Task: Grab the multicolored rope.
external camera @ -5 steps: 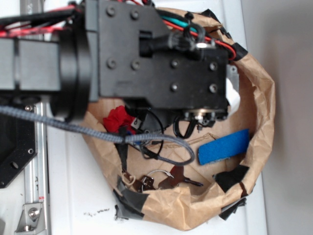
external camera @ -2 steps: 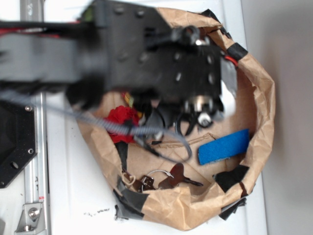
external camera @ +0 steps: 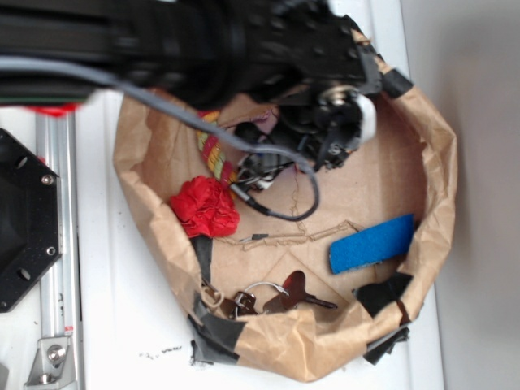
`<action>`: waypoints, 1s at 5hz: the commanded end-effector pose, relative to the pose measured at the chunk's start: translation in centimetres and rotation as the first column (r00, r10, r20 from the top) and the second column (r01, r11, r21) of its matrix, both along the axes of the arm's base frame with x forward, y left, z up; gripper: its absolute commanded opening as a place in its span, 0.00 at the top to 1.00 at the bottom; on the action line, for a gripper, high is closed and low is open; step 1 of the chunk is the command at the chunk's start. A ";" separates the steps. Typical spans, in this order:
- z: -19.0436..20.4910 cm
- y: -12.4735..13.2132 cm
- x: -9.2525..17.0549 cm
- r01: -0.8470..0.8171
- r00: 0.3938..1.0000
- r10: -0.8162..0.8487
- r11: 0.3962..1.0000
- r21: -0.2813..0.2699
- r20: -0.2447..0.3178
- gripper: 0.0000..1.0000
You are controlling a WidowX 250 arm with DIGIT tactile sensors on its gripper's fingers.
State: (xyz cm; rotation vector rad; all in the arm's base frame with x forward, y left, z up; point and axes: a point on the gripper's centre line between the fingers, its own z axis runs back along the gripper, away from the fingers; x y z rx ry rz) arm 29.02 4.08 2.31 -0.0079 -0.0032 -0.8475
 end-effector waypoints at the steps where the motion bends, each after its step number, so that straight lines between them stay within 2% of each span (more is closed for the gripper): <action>1: -2.6 -1.1 1.7 0.044 0.999 -0.043 0.995 0.085 -0.004 0.08; 2: -2.7 -1.3 1.6 0.041 0.999 -0.042 0.994 0.101 0.012 1.00; 4: -1.9 -1.5 1.1 0.014 0.999 -0.016 0.997 0.069 0.028 1.00; 5: 2.3 -3.2 0.1 -0.032 0.995 0.032 0.999 -0.001 0.098 1.00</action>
